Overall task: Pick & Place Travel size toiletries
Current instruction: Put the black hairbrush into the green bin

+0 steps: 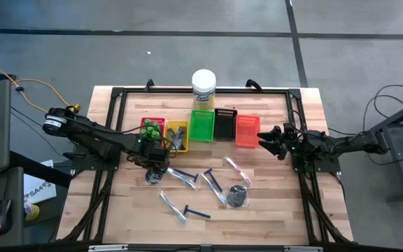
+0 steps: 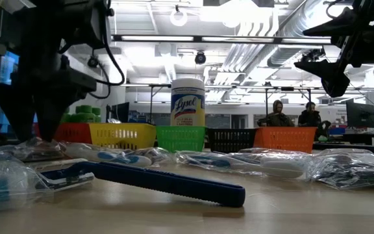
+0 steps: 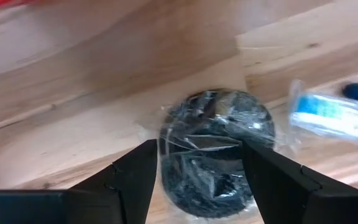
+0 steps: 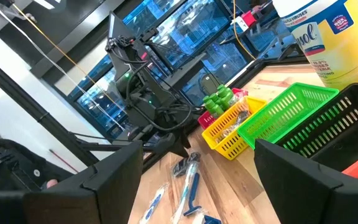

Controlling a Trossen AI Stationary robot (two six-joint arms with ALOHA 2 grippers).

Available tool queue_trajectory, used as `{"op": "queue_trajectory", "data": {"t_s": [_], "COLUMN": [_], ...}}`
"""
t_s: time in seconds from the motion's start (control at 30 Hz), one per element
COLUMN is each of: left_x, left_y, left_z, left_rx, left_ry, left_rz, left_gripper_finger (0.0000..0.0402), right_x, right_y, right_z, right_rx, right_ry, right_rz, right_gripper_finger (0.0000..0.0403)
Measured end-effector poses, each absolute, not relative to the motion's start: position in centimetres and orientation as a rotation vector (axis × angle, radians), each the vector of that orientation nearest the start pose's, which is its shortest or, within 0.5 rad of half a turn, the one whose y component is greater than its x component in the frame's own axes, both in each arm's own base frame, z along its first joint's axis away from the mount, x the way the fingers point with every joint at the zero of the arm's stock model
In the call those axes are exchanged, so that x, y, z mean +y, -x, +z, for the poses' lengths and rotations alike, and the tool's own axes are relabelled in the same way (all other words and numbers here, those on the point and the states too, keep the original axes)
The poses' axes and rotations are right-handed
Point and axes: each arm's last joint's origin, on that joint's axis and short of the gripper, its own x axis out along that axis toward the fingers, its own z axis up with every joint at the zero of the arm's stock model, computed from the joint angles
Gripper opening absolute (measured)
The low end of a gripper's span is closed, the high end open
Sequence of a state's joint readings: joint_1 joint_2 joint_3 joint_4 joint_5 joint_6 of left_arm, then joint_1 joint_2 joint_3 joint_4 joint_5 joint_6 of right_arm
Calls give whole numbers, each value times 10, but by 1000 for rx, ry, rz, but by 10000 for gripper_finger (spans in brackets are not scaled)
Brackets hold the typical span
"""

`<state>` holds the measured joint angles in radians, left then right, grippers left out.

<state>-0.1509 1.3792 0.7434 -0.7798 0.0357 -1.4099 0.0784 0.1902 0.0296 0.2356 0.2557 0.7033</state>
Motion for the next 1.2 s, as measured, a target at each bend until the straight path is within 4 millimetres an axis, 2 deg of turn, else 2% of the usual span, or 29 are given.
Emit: {"op": "queue_trajectory", "data": {"t_s": [0.53,0.67,1.0,1.2], "left_x": [-35,-35,-35,-35], "left_y": [-204,-202,-200,-202], "left_z": [144,141,140,149], "left_rx": [1283,1285,1311,1291], "left_ry": [1211,1218,1167,1147], "left_rz": [803,815,803,743], "left_gripper_finger": [219,179,16,2], "right_x": [1,1,1,1], "right_y": [-108,-108,-108,-108], "right_z": [181,181,181,181], "right_rx": [-133,-133,-133,-134], "right_ry": [-713,-713,-714,-713], "right_rz": [-144,-144,-144,-144], "right_gripper_finger": [294,294,294,294]}}
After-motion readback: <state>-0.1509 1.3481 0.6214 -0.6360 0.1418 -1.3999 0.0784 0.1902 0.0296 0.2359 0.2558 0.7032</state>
